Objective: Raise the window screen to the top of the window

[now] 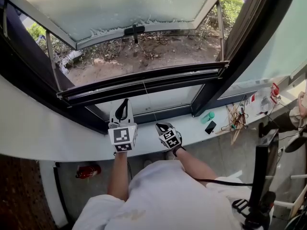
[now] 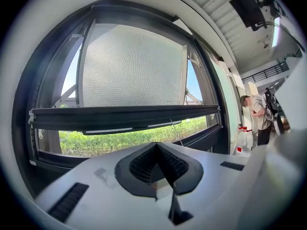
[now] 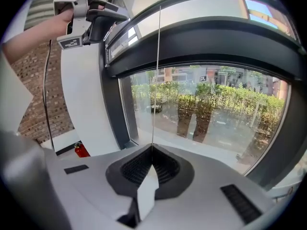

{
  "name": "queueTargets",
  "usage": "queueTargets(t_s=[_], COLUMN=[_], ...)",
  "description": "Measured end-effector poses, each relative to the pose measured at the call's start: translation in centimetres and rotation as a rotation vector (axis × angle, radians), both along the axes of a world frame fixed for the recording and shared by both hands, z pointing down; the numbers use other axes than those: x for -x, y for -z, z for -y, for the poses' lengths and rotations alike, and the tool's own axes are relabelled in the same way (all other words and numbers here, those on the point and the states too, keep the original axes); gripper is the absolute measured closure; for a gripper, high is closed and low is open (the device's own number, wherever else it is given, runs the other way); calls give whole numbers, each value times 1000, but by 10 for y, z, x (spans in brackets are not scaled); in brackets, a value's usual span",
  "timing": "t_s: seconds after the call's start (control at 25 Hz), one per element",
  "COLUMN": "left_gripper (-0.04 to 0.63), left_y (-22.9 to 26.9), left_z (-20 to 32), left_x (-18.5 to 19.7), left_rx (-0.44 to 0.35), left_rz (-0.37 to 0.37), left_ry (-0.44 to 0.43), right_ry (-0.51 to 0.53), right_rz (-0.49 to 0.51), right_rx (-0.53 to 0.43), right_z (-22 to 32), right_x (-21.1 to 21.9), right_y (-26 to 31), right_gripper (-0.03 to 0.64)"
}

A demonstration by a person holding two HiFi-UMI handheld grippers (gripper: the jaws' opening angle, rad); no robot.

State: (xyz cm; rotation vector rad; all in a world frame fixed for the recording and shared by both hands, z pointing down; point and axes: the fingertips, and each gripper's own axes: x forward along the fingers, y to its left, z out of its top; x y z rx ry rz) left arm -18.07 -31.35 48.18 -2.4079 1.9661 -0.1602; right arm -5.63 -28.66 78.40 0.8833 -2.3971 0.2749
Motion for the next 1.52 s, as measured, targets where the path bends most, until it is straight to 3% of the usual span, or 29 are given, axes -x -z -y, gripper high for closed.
queueTargets(t_s=[0.36, 0.8, 1.52], left_gripper=[594, 594, 594], left_y=[-1, 4, 8], left_z=[0, -7, -6], left_x=[-3, -5, -8], left_rx=[2, -5, -14], left_rz=[15, 27, 26], left_ry=[5, 5, 5], right_ry=[16, 26, 25], right_rz=[56, 116, 196], right_rx=[-76, -46, -143], right_z=[11, 8, 25], right_x=[17, 33, 44], right_y=[33, 44, 92], right_gripper=[614, 614, 614])
